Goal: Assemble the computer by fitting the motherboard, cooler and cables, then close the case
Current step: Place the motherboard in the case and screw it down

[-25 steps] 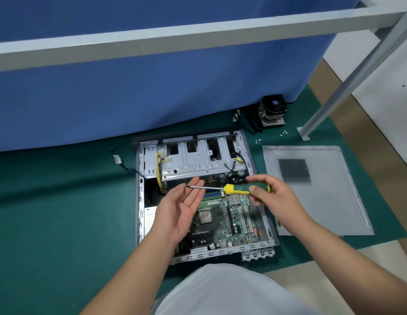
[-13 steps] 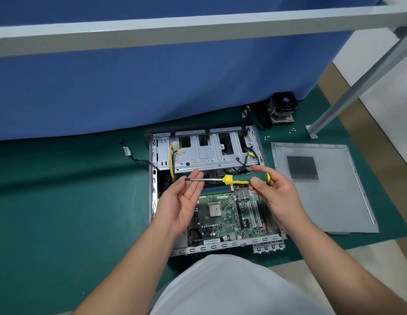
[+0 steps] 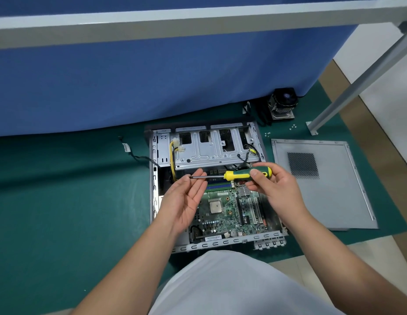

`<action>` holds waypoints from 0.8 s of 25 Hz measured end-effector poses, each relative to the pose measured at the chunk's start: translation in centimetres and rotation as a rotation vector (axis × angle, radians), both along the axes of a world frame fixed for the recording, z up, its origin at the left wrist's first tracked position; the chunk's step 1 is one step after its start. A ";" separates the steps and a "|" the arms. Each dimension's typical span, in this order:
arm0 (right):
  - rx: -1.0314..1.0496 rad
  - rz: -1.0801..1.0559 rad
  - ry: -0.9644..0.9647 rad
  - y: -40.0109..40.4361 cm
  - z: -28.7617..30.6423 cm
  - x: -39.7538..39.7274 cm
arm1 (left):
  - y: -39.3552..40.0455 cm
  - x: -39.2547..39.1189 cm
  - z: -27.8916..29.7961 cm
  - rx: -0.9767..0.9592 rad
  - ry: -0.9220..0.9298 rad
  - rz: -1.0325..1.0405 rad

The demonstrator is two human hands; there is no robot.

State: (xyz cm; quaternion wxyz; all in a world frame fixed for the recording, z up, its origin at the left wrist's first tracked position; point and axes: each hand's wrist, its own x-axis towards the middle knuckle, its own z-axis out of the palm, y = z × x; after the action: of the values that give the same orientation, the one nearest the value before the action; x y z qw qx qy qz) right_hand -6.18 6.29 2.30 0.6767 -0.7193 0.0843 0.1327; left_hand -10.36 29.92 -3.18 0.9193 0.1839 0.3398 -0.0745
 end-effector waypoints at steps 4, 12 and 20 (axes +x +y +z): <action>0.082 -0.045 0.021 0.0 -0.3 0.2 | 0.3 -0.1 -0.2 0.056 -0.031 -0.053; -0.039 0.066 -0.072 -0.3 0.9 2.4 | 2.8 -1.3 0.4 0.801 0.032 -0.307; -0.743 0.590 -0.437 3.3 0.5 5.1 | 6.9 -0.6 -1.4 2.193 -0.321 -0.932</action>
State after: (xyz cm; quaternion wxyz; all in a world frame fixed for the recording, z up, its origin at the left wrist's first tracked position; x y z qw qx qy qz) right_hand -1.12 9.64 2.76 0.3113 -0.9150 -0.2238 0.1257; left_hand -10.94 36.80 -4.54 0.1901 0.9806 0.0049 -0.0473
